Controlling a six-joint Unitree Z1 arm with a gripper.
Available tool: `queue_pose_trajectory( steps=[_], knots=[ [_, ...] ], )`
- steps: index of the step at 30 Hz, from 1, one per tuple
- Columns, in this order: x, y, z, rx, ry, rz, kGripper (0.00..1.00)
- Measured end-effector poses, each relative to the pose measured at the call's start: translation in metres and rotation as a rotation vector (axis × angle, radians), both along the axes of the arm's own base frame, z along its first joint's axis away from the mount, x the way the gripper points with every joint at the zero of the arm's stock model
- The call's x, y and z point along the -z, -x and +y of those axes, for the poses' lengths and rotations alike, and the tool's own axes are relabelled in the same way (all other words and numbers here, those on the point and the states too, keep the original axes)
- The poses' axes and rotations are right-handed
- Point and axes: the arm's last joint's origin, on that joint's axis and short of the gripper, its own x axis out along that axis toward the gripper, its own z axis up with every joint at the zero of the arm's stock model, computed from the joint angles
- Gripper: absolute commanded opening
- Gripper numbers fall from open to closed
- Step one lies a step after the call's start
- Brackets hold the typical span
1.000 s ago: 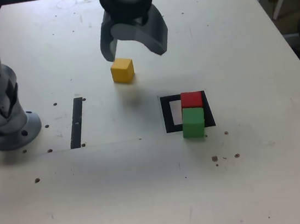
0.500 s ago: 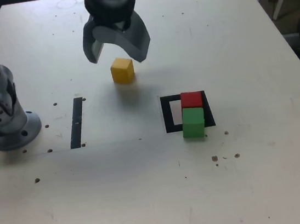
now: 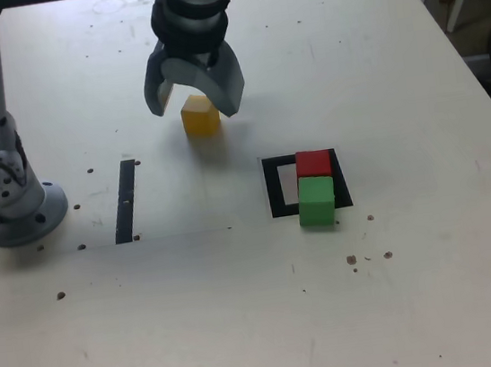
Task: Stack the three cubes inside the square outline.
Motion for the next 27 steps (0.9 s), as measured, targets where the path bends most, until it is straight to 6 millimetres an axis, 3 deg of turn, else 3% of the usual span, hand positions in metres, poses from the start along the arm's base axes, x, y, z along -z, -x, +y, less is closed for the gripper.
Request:
queue_pose_trajectory(
  steps=[10, 19, 27],
  knots=[
    [0.020, -0.011, 0.009, -0.003, 0.041, 0.023, 0.73],
    [0.024, -0.013, 0.011, -0.013, 0.036, 0.005, 0.37],
    [0.024, -0.013, 0.011, -0.020, 0.033, 0.002, 0.33]
  ],
)
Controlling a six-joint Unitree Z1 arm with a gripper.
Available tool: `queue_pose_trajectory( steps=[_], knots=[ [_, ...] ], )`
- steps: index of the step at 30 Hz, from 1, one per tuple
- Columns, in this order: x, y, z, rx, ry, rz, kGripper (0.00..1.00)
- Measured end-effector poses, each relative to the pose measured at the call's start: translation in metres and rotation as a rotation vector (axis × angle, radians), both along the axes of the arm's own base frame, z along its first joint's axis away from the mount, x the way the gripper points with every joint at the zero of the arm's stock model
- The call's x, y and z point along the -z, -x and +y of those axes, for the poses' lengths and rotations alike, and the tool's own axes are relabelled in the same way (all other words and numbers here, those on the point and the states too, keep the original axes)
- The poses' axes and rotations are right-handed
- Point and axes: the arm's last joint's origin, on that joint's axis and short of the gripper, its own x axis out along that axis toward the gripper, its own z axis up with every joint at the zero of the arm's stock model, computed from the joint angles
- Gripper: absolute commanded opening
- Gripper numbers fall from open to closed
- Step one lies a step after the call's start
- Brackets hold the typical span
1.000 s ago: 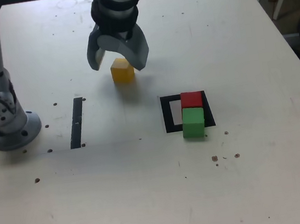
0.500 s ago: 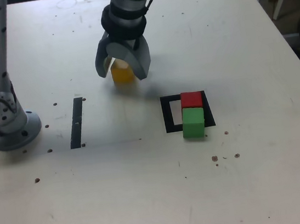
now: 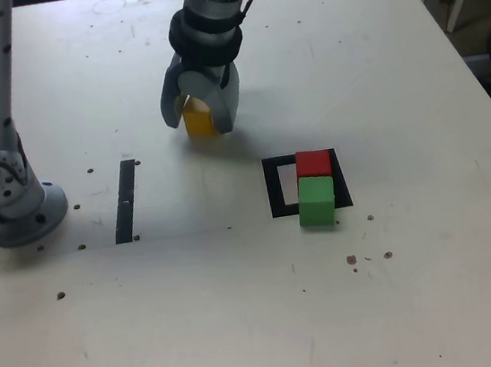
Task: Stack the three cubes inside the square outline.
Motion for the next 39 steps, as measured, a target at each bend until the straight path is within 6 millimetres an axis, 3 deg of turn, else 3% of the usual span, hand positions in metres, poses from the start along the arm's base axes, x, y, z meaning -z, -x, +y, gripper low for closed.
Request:
queue_pose_trajectory(
  steps=[14, 28, 39],
  knots=[
    [-0.011, -0.003, -0.005, -0.055, -0.021, -0.007, 0.33],
    [-0.080, -0.044, -0.079, -0.009, 0.009, -0.114, 0.33],
    [-0.080, -0.072, -0.113, -0.083, 0.048, -0.137, 0.33]
  ],
)
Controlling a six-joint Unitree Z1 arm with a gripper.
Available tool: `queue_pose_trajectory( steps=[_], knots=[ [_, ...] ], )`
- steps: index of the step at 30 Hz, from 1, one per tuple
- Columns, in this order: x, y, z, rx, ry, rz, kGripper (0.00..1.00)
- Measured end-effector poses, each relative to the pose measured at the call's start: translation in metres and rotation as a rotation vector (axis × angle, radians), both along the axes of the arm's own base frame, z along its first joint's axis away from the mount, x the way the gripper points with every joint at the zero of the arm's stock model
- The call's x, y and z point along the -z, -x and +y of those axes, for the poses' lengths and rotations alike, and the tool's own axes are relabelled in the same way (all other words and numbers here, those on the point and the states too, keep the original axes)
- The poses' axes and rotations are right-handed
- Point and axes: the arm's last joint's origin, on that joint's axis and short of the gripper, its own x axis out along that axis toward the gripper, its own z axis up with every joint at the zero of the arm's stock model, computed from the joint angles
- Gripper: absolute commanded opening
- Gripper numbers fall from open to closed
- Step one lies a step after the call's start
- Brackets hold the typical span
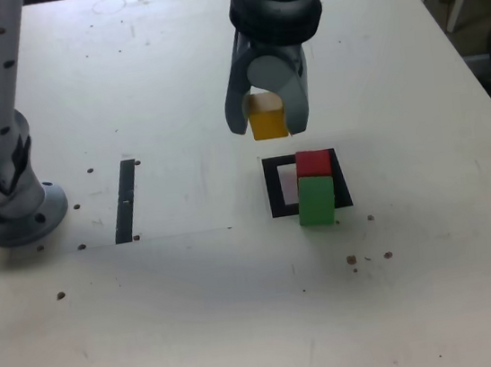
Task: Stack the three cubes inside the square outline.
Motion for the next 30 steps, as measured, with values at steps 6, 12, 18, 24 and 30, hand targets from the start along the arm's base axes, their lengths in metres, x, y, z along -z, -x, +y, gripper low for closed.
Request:
queue_pose_trajectory(
  steps=[6, 12, 18, 24, 30],
  knots=[
    [0.000, -0.011, -0.012, -0.010, 0.017, -0.023, 0.33],
    [0.011, -0.020, -0.014, -0.015, 0.030, -0.004, 0.33],
    [0.013, -0.026, -0.017, -0.010, 0.036, -0.010, 0.33],
    [0.017, -0.029, -0.019, -0.005, 0.038, -0.005, 0.33],
    [0.020, -0.034, -0.021, -0.003, 0.039, -0.004, 0.33]
  ],
)
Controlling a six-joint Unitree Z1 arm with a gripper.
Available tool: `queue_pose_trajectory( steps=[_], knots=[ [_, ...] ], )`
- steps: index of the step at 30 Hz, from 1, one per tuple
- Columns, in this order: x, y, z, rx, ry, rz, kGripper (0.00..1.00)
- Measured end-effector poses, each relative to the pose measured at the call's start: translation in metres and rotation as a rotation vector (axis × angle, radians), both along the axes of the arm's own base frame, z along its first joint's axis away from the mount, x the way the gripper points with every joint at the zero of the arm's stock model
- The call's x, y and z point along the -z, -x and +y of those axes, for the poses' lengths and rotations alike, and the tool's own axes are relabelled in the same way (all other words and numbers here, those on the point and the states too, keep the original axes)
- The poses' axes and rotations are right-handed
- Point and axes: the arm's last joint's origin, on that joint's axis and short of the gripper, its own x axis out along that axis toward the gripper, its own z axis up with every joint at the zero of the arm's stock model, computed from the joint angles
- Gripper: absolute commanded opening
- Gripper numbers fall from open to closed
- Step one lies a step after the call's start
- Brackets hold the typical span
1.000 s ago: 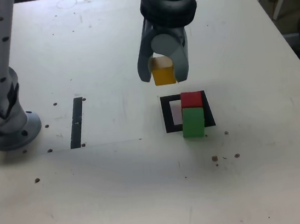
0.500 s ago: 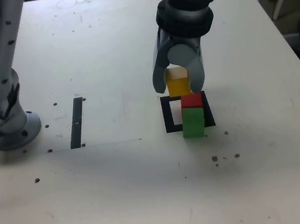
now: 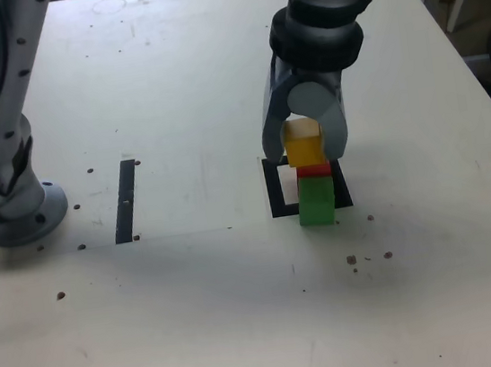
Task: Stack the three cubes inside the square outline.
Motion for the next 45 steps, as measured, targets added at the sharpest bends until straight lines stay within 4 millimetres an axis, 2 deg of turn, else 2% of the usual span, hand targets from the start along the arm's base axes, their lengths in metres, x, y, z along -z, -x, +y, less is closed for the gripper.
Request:
queue_pose_trajectory(
  steps=[5, 7, 9, 13, 14, 15, 27, 30, 34, 39, 45],
  knots=[
    [0.003, -0.002, 0.000, 0.001, -0.004, 0.001, 0.34],
    [0.004, -0.003, 0.000, 0.001, -0.004, 0.002, 0.38],
    [0.005, -0.004, 0.000, 0.001, -0.005, 0.001, 0.54],
    [0.006, -0.005, 0.000, 0.004, -0.005, -0.011, 0.91],
    [0.006, -0.006, 0.000, 0.005, -0.005, -0.014, 0.97],
    [0.007, -0.006, 0.000, 0.006, -0.005, -0.015, 0.99],
    [0.010, -0.004, 0.000, 0.008, -0.007, -0.010, 1.00],
    [0.004, -0.002, 0.000, 0.011, -0.017, -0.026, 1.00],
    [-0.015, 0.008, -0.002, 0.025, -0.037, -0.074, 1.00],
    [-0.032, 0.022, -0.016, 0.043, -0.054, -0.114, 1.00],
    [-0.032, 0.031, -0.035, 0.046, -0.058, -0.113, 0.99]
  ],
)
